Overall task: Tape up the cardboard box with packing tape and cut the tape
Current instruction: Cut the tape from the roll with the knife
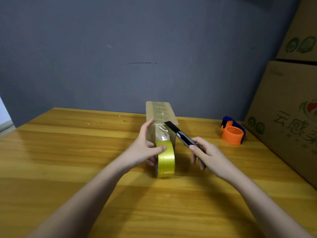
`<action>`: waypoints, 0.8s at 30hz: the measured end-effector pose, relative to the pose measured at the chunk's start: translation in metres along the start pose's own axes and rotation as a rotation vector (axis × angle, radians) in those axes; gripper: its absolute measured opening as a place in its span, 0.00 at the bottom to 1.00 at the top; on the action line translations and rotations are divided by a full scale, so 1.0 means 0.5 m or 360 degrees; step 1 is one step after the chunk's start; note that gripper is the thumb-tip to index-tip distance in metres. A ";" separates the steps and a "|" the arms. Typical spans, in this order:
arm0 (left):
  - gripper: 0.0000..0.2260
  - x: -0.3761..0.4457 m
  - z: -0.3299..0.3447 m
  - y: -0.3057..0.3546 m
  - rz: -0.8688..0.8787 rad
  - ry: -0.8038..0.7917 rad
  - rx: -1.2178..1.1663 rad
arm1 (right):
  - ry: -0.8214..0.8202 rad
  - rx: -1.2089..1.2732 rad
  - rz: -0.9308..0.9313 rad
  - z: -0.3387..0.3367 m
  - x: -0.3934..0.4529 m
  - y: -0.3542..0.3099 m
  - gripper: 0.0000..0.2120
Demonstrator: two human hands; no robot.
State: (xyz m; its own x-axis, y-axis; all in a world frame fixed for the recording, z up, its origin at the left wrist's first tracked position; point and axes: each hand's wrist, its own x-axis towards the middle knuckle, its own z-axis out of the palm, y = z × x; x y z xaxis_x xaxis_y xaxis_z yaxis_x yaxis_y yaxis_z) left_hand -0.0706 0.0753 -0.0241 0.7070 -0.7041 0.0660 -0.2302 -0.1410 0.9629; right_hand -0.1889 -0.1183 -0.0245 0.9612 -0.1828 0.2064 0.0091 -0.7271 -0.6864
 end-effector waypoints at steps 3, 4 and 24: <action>0.42 0.000 0.001 -0.002 0.0008 -0.0008 0.0003 | -0.0045 -0.0662 -0.0105 -0.026 -0.006 -0.009 0.10; 0.42 0.000 0.001 -0.002 0.0011 -0.0019 0.0010 | -0.0055 -0.0862 -0.0153 -0.033 -0.006 -0.016 0.11; 0.43 0.003 -0.002 -0.001 -0.0001 -0.0023 0.0060 | 0.0055 -0.1802 -0.0679 -0.050 0.015 -0.042 0.24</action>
State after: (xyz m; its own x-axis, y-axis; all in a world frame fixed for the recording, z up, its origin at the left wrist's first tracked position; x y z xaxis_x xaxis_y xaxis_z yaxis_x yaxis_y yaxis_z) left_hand -0.0687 0.0751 -0.0243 0.6976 -0.7139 0.0617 -0.2554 -0.1673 0.9522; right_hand -0.1889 -0.1208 0.0090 0.9318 0.2078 0.2975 0.0607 -0.8975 0.4368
